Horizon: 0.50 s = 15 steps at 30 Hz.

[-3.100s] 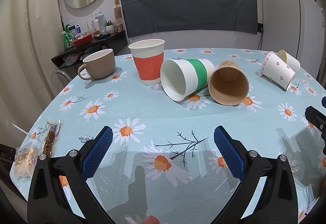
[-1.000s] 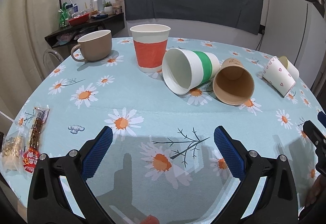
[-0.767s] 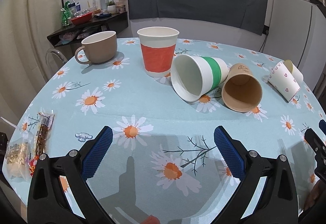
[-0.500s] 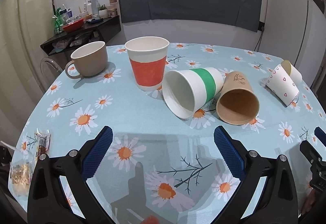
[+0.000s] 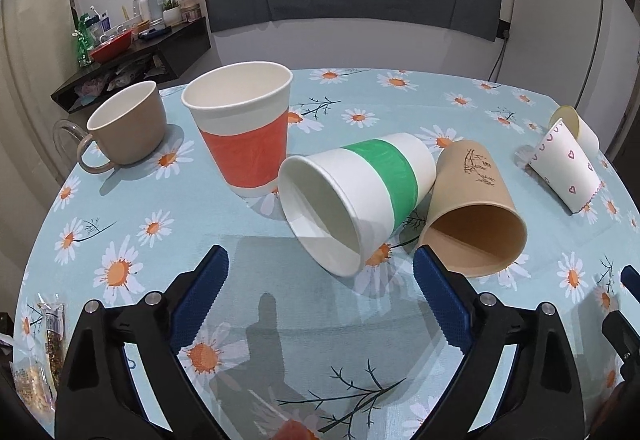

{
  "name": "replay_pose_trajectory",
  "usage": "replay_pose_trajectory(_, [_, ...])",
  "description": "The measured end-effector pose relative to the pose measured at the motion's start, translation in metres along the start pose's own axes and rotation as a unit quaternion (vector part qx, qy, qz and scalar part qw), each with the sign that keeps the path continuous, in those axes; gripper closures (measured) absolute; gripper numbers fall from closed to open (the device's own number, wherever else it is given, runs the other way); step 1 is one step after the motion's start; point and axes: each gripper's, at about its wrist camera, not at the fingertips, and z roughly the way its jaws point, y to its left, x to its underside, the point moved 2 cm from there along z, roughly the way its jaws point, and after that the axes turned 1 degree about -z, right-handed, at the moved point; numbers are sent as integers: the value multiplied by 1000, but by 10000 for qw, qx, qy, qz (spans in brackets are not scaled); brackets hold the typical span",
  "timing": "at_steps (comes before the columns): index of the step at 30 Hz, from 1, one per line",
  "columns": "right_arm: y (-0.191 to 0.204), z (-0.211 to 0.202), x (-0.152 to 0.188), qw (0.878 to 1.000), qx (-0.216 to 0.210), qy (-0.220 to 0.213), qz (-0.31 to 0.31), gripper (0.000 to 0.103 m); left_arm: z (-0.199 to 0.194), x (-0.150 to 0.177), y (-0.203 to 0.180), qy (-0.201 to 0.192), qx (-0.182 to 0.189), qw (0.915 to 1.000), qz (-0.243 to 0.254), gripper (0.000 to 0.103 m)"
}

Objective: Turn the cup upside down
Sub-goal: 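Move the left gripper to the white green-banded cup's rim and close on it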

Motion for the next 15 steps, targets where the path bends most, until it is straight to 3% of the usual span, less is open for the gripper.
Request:
replay_pose_trajectory(4, [0, 1, 0, 10000, -61, 37, 10, 8, 7, 0, 1, 78, 80, 9999, -62, 27])
replay_pose_trajectory(6, [0, 2, 0, 9999, -90, 43, 20, 8, 10, 1, 3, 164, 110, 9997, -139, 39])
replay_pose_trajectory(11, [0, 3, 0, 9999, -109, 81, 26, 8, 11, 0, 1, 94, 281, 9995, -117, 47])
replay_pose_trajectory(13, [-1, 3, 0, 9999, -125, 97, 40, 8, 9, -1, -2, 33, 375, 9993, -43, 59])
replay_pose_trajectory(15, [-1, 4, 1, 9999, -113, 103, 36, 8, 12, -2, -4, 73, 526, 9986, -34, 83])
